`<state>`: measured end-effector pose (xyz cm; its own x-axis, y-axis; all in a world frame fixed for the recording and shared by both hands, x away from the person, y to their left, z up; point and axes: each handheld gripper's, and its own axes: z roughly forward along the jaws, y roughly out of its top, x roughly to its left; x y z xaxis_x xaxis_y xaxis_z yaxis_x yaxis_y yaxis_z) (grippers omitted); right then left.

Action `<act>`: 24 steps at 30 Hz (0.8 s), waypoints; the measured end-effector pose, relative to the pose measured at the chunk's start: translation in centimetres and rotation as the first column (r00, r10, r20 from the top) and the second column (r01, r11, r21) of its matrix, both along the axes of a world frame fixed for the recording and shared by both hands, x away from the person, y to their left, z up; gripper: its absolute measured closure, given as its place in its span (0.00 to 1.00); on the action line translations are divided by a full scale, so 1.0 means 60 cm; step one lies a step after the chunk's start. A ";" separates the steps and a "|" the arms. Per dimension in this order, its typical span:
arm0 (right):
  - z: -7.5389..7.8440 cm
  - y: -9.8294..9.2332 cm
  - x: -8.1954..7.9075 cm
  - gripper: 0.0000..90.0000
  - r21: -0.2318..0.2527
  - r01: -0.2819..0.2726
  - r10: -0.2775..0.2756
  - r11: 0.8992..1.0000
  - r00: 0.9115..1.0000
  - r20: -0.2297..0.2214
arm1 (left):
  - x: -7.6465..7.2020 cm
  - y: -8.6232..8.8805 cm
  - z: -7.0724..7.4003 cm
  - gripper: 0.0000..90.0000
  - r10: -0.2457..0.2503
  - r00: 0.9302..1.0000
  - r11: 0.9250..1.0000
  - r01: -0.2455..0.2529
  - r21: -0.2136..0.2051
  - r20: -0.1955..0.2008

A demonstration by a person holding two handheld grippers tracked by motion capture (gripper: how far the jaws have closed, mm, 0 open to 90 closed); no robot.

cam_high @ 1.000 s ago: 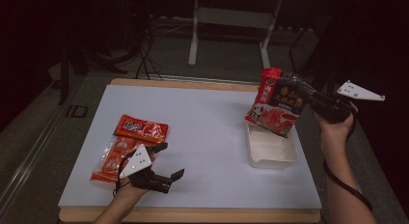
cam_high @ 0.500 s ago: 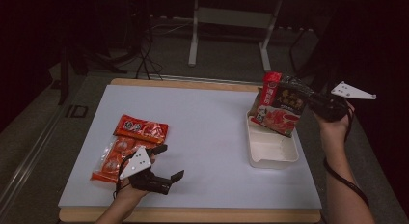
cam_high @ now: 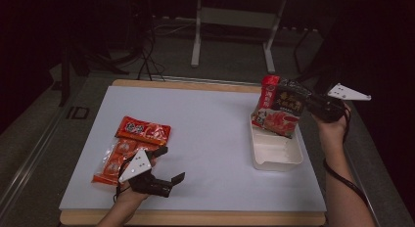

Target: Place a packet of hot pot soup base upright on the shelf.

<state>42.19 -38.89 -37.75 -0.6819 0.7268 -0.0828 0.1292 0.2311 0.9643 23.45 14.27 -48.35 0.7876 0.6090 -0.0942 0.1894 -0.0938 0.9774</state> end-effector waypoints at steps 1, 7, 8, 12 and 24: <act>-0.001 0.000 -0.001 0.87 -0.001 -0.001 0.001 1.000 1.000 0.005 | 0.000 0.000 -0.001 0.01 0.001 1.000 1.000 -0.001 0.000 -0.004; -0.012 -0.001 0.000 0.87 0.004 -0.021 0.022 1.000 1.000 -0.011 | 0.000 -0.004 -0.002 0.01 -0.004 1.000 1.000 0.004 -0.001 -0.008; -0.016 0.002 0.001 0.87 -0.013 -0.030 0.030 0.999 0.999 -0.024 | 0.000 -0.003 -0.002 0.01 -0.006 1.000 1.000 0.006 -0.002 -0.008; -0.027 0.015 0.002 0.86 -0.015 -0.043 0.043 0.999 0.999 -0.029 | 0.001 -0.001 -0.002 0.01 -0.005 1.000 1.000 0.005 -0.007 -0.007; -0.073 0.002 -0.009 0.78 0.047 -0.013 0.016 0.999 0.997 -0.078 | 0.001 -0.001 -0.004 0.01 -0.010 1.000 1.000 0.010 0.001 -0.009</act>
